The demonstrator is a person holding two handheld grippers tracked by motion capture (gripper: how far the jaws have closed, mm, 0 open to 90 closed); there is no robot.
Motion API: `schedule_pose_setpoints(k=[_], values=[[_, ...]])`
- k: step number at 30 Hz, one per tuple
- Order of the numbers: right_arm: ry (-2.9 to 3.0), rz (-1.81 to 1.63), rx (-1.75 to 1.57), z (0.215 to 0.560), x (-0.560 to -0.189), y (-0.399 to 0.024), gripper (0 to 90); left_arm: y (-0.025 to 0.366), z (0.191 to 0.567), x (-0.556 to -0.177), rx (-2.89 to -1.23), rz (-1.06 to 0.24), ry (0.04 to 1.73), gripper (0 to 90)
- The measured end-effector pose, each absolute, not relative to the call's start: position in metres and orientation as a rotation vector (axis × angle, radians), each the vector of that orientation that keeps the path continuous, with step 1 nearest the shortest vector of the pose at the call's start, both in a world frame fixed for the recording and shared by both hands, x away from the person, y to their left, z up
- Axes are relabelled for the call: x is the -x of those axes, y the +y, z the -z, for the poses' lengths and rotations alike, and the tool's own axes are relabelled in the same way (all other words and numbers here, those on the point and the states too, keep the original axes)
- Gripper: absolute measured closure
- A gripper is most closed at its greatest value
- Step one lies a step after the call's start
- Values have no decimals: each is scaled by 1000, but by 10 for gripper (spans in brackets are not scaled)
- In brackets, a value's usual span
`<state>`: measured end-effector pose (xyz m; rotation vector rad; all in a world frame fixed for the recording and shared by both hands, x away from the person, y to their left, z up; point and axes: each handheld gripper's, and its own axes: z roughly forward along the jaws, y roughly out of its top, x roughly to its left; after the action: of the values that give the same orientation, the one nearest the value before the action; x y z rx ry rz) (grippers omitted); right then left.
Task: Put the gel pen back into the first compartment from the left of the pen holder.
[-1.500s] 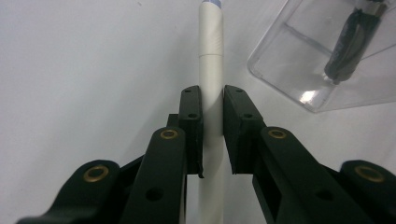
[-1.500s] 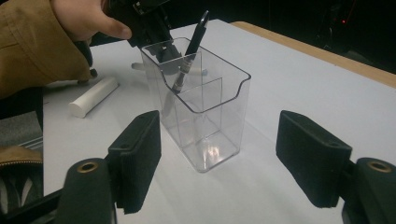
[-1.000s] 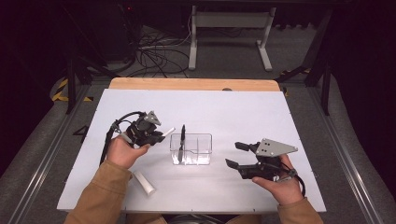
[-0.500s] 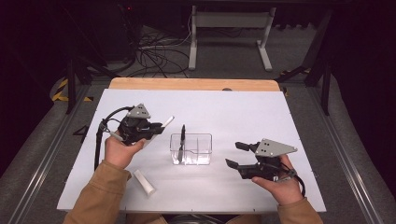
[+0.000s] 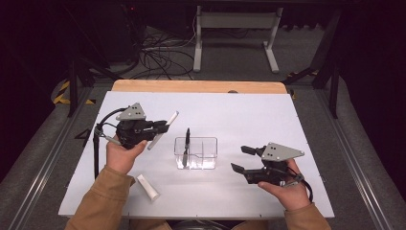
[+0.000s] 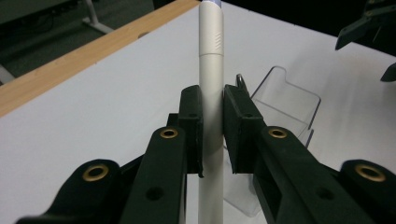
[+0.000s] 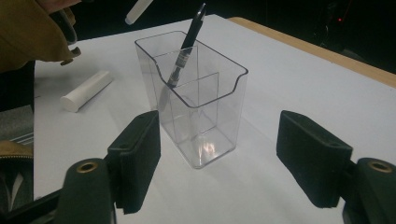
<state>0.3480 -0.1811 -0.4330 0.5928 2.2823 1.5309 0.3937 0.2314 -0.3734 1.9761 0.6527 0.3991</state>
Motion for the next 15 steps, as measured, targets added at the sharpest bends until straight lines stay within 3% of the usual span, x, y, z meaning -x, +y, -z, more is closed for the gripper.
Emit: schedule_pose_setpoints(k=[15], values=[[2284,-1527,-592,434,-348,-181,315,227,366,-381,-1872,-426,587,788]])
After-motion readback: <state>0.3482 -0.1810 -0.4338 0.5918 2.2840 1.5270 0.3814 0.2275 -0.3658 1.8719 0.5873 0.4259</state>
